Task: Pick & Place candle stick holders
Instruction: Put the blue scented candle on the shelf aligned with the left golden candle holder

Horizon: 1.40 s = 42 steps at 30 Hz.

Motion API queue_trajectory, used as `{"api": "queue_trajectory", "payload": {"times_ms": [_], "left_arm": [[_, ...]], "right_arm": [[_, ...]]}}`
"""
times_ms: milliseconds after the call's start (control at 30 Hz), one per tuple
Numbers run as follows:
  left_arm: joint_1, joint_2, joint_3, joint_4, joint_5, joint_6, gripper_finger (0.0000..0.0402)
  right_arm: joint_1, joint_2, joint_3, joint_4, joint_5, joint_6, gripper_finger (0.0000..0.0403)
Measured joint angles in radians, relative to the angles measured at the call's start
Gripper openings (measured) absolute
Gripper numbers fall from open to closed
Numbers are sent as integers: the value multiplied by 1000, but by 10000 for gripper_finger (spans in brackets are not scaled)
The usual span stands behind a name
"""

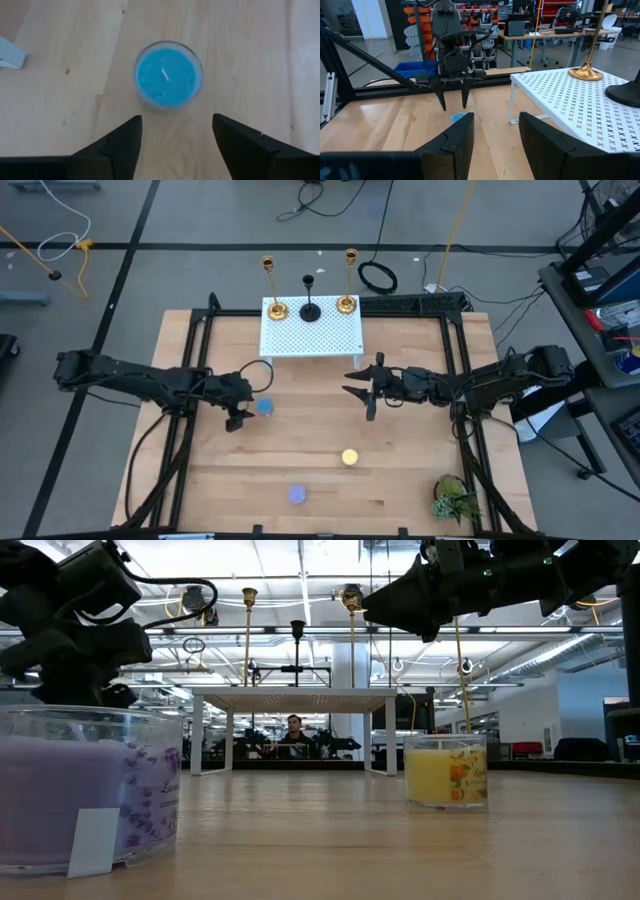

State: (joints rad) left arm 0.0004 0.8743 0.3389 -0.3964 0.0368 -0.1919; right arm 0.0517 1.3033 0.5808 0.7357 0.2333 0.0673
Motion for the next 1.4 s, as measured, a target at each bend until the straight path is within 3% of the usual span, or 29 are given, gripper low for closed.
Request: {"api": "queue_trajectory", "payload": {"times_ms": [167,367,667,1000,1167,1400], "left_arm": [[-17,102,0,35,-24,-1,273],[-18,234,0,99,-125,-1,276],[-28,371,3,310,-57,7,276],[-42,398,1,399,-68,40,274],[-42,398,1,392,-68,33,237],[-44,396,0,488,-54,-46,235]], "right_arm": [[0,0,0,-2,0,0,150],[0,0,0,-2,0,0,150],[0,0,0,-3,0,0,150],[0,0,0,-3,0,0,150],[0,0,0,-3,0,0,150],[0,0,0,-3,0,0,150]]}}
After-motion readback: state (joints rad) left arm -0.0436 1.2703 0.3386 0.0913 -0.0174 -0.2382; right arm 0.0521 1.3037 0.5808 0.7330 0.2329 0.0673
